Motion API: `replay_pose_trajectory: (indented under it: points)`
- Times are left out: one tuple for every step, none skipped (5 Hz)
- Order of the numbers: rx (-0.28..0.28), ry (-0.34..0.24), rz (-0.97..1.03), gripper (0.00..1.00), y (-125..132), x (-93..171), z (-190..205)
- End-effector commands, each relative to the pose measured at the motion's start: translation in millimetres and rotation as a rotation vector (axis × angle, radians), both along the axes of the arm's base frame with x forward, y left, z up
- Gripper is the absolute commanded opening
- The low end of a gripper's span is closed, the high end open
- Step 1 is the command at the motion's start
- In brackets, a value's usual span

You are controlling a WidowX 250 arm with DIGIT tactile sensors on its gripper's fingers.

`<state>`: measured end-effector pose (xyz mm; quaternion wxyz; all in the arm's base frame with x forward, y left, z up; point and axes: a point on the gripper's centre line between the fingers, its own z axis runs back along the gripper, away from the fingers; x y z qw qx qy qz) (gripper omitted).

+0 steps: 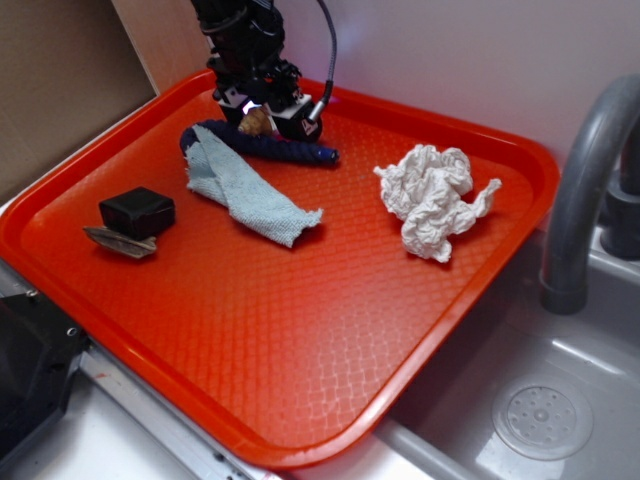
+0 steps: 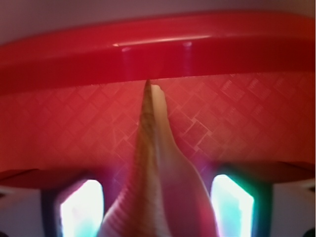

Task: Grab the shell.

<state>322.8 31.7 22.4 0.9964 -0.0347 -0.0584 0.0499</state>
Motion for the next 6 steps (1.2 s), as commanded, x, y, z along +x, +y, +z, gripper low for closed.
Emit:
replay_pose_trajectory:
  points:
    - [0.053, 0.041, 0.001, 0.00, -1.3, -14.8, 40.1]
    - [0.041, 0.103, 0.042, 0.00, -5.9, -26.8, 80.5]
    - [0.040, 0.090, 0.068, 0.00, -20.7, -49.5, 119.7]
    - [-0.016, 0.092, 0.055, 0.00, -42.1, -82.2, 151.7]
    - [-0.113, 0.061, 0.055, 0.00, -50.6, -103.0, 171.1]
    - [-0.123, 0.093, 0.107, 0.00, -45.3, -106.2, 169.4]
